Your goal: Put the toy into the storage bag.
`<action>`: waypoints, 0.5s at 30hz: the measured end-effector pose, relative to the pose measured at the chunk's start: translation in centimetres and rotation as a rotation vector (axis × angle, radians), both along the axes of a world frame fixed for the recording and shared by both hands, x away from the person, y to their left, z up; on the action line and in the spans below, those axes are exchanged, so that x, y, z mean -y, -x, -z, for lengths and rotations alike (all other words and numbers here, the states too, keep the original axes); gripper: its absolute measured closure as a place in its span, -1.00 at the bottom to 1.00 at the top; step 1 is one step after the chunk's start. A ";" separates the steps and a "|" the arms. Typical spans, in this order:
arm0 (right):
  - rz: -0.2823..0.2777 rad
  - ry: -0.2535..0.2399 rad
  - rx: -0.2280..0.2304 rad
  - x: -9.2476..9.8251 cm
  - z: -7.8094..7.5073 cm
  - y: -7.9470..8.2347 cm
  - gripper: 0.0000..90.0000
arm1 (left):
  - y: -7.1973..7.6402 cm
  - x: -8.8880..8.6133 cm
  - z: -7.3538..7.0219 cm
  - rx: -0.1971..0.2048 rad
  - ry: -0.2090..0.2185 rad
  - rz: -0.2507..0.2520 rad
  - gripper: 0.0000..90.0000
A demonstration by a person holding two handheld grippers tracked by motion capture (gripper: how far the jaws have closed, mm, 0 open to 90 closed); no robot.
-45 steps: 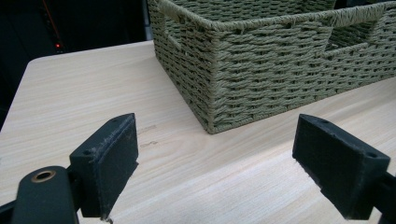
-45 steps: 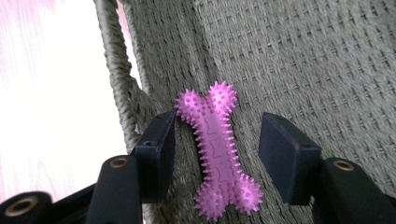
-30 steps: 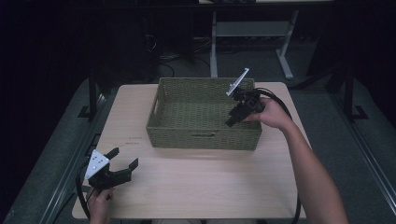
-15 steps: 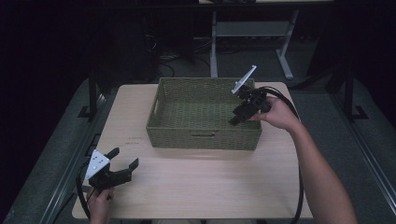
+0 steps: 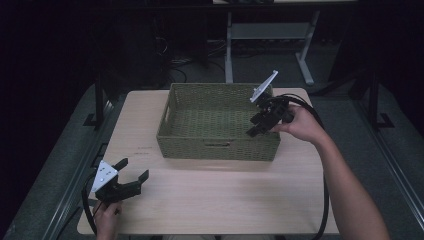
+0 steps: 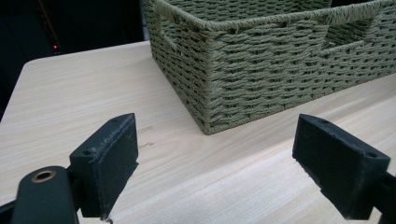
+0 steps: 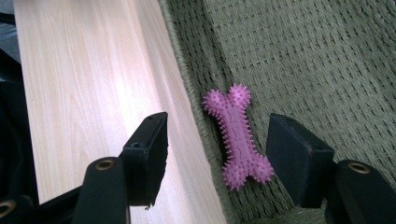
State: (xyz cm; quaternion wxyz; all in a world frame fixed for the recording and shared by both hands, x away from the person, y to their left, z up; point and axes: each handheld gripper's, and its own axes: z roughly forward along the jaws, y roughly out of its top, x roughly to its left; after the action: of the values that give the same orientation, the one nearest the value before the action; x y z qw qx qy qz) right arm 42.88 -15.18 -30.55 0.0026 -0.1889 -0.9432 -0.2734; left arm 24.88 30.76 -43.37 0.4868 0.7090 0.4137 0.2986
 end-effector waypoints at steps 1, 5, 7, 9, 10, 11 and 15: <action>0.002 -0.005 0.000 0.1 -0.1 0.2 -0.16 | 0.0 0.0 0.0 0.000 0.001 0.000 -0.69; 0.002 -0.019 0.006 0.2 0.1 0.8 -0.18 | 0.0 0.0 0.0 -0.002 -0.003 0.001 -0.69; -0.003 -0.022 0.006 0.3 0.3 1.1 -0.20 | 0.0 0.1 0.0 -0.001 -0.005 0.001 -0.69; -0.004 -0.027 0.002 0.4 0.5 1.5 -0.20 | 0.0 0.1 0.0 0.000 -0.005 0.000 -0.69; -0.006 -0.028 0.005 0.4 0.5 1.7 -0.20 | 0.0 0.0 0.0 -0.001 -0.003 -0.001 -0.69; -0.006 -0.030 0.007 0.5 0.5 1.8 -0.21 | 0.0 0.0 0.0 -0.003 -0.002 -0.001 -0.69; -0.012 -0.042 0.014 0.7 0.5 2.6 -0.23 | 0.0 0.0 0.0 0.000 -0.006 -0.002 -0.69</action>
State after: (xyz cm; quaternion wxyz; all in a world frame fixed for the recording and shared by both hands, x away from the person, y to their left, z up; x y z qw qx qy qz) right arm 40.28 -15.88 -31.02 0.0013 -0.1813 -0.9383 -0.2945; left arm 24.87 30.75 -43.39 0.4843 0.7100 0.4137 0.3003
